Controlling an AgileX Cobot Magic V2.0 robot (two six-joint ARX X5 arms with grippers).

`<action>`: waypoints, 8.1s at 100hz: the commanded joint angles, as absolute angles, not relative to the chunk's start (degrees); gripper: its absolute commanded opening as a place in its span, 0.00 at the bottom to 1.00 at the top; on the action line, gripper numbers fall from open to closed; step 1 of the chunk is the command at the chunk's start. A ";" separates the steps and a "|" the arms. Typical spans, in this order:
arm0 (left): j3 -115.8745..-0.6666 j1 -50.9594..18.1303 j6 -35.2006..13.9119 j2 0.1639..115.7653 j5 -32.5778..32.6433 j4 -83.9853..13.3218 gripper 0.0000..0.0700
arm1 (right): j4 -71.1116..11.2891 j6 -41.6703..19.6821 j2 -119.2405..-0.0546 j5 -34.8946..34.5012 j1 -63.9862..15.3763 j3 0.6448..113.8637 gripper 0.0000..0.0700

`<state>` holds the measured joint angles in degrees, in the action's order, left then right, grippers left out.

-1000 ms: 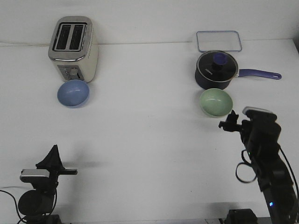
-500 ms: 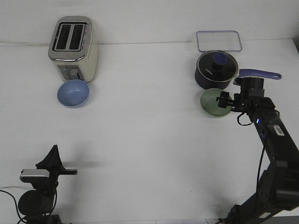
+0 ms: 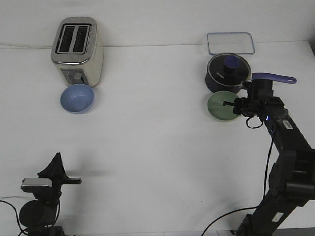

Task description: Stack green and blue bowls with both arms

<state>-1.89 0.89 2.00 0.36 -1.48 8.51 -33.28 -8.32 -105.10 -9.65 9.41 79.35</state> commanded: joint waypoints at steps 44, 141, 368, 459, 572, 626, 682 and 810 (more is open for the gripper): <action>-0.80 0.84 2.11 0.30 -1.52 9.08 0.02 | -41.95 -5.93 -83.48 -21.74 3.18 77.82 0.00; -0.82 0.84 1.96 0.27 -1.52 9.10 0.02 | -26.17 -12.93 -87.83 -16.51 -30.04 54.70 0.00; -81.01 9.78 -15.20 109.95 -10.83 -13.63 0.56 | -6.02 -7.70 -51.09 -19.49 -7.53 30.28 0.40; -80.53 -3.11 -3.88 87.22 -31.92 -38.09 0.02 | -5.80 -7.97 -51.09 -19.53 -7.53 30.30 0.40; -80.58 -38.06 -0.01 101.32 -21.34 -32.84 0.62 | -5.76 -8.14 -51.09 -19.68 -7.53 30.30 0.40; -80.62 -23.18 -0.47 78.13 -4.67 -22.85 0.59 | -4.08 -8.12 -50.98 -19.35 -7.51 30.30 0.40; -24.21 3.75 0.12 35.40 0.62 16.19 0.02 | 1.48 -4.45 -32.25 -9.26 -7.46 25.61 0.00; -7.07 4.34 0.84 10.15 -0.16 11.46 0.02 | 3.46 -4.86 -30.00 -5.96 -7.49 24.32 0.00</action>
